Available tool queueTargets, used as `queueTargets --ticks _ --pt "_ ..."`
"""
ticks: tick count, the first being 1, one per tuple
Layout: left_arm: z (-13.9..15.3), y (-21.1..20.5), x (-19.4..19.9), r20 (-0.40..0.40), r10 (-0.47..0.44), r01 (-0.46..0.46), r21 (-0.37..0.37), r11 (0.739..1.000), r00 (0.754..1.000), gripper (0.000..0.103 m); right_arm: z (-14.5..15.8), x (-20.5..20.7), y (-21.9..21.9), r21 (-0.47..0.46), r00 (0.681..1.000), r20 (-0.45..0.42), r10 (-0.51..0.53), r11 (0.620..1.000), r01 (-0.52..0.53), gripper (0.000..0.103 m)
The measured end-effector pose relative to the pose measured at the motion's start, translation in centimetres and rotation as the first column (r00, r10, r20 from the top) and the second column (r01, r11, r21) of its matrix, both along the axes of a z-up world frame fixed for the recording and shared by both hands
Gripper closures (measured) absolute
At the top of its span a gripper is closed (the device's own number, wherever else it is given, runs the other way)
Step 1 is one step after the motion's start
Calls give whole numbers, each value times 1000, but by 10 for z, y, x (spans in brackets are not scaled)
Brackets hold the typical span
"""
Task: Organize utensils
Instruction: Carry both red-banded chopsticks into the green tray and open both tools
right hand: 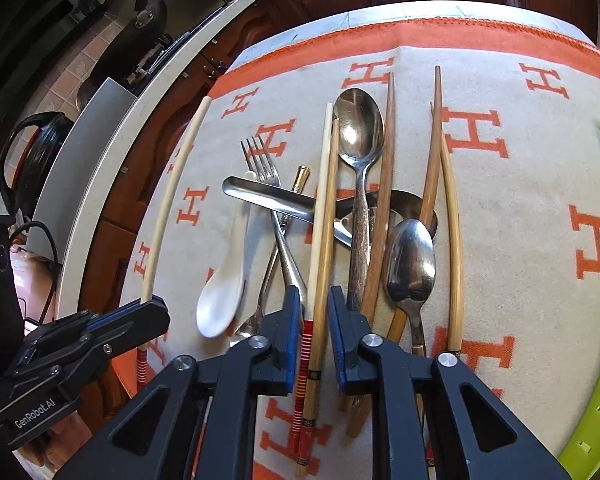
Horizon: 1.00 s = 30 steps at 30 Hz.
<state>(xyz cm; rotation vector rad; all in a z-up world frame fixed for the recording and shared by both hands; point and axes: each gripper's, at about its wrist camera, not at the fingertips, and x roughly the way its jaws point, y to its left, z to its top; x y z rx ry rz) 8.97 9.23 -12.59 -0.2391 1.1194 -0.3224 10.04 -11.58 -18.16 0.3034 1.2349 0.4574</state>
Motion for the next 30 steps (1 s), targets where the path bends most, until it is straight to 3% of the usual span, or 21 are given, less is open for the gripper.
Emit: queueTargets --ticks 10,15,24,30 --pt "-2 -3 -1 -3 -5 5 -1 1000 1000 99 -14 3 -1 50 1000 -19 -13 999 14 96" --pt "-2 -4 -1 -1 -4 4 1 1000 1000 99 -9 1 -3 27 999 -7 -32 999 32 97" --pt "5 -12 2 0 -17 17 -4 1000 1000 99 26 -7 -17 41 997 42 -71 997 69 97" --pt "30 -38 8 31 -56 57 -24 998 998 99 67 -25 -57 51 984 108 -139 990 135 97"
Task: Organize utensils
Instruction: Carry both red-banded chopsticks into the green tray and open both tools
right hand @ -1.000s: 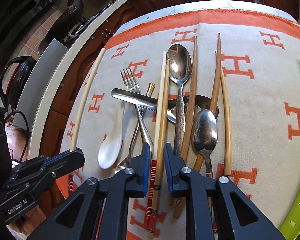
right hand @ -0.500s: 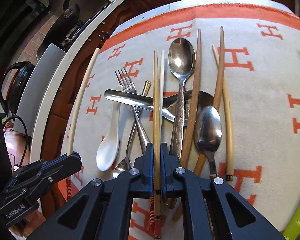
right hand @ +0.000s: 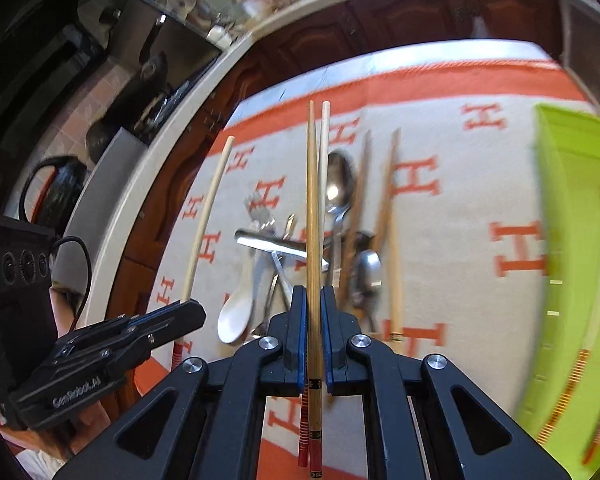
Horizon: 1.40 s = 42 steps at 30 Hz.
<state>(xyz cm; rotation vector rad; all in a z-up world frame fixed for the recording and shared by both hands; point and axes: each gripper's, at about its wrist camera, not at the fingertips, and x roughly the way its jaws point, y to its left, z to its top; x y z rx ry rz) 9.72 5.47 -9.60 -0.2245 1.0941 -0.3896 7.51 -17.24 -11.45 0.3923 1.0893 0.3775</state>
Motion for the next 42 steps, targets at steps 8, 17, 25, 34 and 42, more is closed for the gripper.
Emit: queueTargets --ticks 8,17,25,34,42 --pt "35 -85 1 41 -154 155 -19 988 987 99 36 -31 -90 -21 986 50 -156 987 157 97" --pt "30 -212 -11 16 -328 328 30 944 944 99 33 -64 -186 -75 953 47 -300 950 303 97" --pt "-9 -273 -2 -38 -354 355 46 934 935 99 -3 -75 -229 -90 943 -20 -333 940 330 97" --pt "-41 -286 9 -90 -331 337 67 939 939 99 -30 -63 -233 -88 946 -51 -319 945 314 97" --pt "-38 -272 10 -101 -298 310 126 942 949 99 -39 -43 -219 -118 946 -65 -317 944 308 97"
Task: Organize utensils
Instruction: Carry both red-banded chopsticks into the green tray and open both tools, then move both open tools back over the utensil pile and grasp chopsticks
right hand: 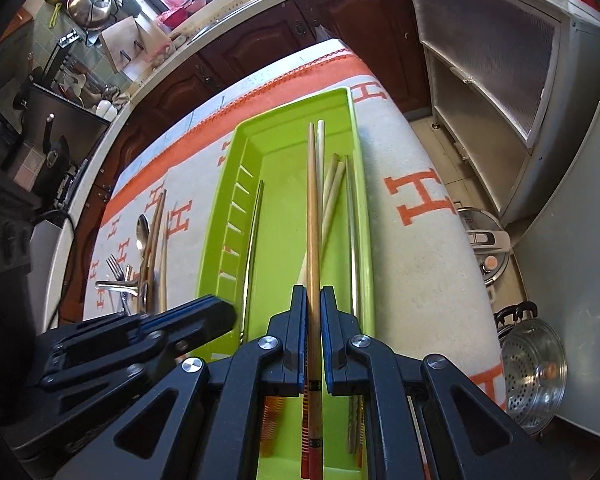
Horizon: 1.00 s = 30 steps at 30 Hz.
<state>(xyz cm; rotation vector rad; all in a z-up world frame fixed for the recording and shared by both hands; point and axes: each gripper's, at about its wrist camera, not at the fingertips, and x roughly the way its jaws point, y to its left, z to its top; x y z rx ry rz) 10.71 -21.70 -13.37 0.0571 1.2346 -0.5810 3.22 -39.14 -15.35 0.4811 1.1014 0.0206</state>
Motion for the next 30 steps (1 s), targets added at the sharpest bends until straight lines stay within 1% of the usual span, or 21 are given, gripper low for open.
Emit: queueTargets --ticks 2,5,6,7,8,9,11,13,15,22,26,30 --pt "4 8 -2 21 12 -13 35 999 1000 99 -2 3 5 -7 1000 -10 3 1000 -3 97" --pt "10 21 -7 42 24 -27 65 998 999 98 -7 10 12 -8 1000 -28 5 1000 -5 95" --pt "11 25 -8 43 27 -30 73 997 999 98 -8 11 14 -8 999 -32 6 1000 -6 90" --pt "12 30 -9 43 31 -34 83 996 999 97 -8 12 15 -10 999 -34 4 1000 -4 83" --pt "13 35 -10 43 33 -37 90 995 999 97 -7 13 18 -15 999 -33 -1 1000 1 80" --pt "13 40 -11 43 38 -42 99 994 998 94 -6 12 19 -20 1000 -29 -6 1000 6 74" --pt "14 53 -13 45 52 -57 107 993 998 84 -3 12 22 -24 1000 -18 -14 1000 14 70" --pt "16 65 -16 53 65 -70 107 992 996 65 1 8 23 -31 1000 -9 -18 999 18 67" --pt "19 77 -19 73 88 -95 109 990 993 60 7 6 27 -42 1000 1 -15 999 15 67" --pt "30 111 -30 135 132 -148 117 982 982 60 25 -7 45 -77 999 26 25 997 -23 67" --pt "34 127 -36 171 145 -169 135 976 975 60 37 -11 64 -86 997 46 65 994 -61 67" --pt "34 138 -38 185 160 -188 144 972 970 60 47 -10 88 -98 991 60 119 989 -113 67"
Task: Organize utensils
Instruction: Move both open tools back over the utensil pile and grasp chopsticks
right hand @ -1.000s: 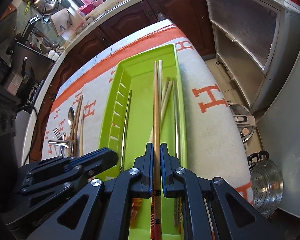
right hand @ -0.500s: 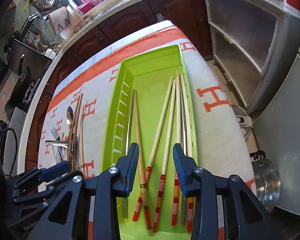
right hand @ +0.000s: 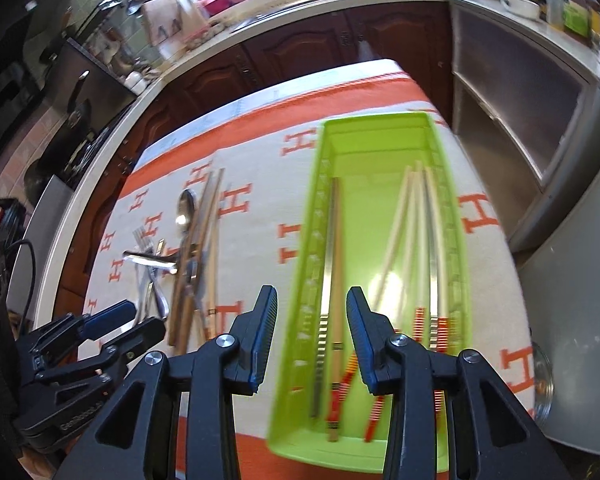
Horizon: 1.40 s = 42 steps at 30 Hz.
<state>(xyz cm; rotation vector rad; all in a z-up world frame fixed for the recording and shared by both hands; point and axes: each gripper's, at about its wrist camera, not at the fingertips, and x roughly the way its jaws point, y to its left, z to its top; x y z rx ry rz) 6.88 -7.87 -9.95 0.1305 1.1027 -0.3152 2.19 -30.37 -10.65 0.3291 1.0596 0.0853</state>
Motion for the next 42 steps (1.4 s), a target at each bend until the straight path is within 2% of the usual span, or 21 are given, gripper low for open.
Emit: queueTargets --ticks 5,10,16,26,37,42 --pt "-4 16 -2 33 16 -18 44 999 999 60 5 5 34 -11 998 0 71 997 -71 67" --pt "-12 36 2 14 44 -44 31 999 999 60 1 15 60 -17 993 -17 117 993 -117 67" --pt "-21 64 9 -12 73 -74 -46 996 997 60 -11 32 85 -19 986 -50 159 987 -160 67" --pt "-36 91 19 -37 94 -98 -107 989 995 60 -44 65 120 -20 971 -98 217 975 -220 67" --pt "-44 100 27 -61 109 -117 -148 982 992 60 -70 81 140 -69 956 -131 264 959 -274 83" --pt "-47 100 29 -70 105 -115 -158 981 992 60 -80 83 148 -99 946 -145 291 947 -306 85"
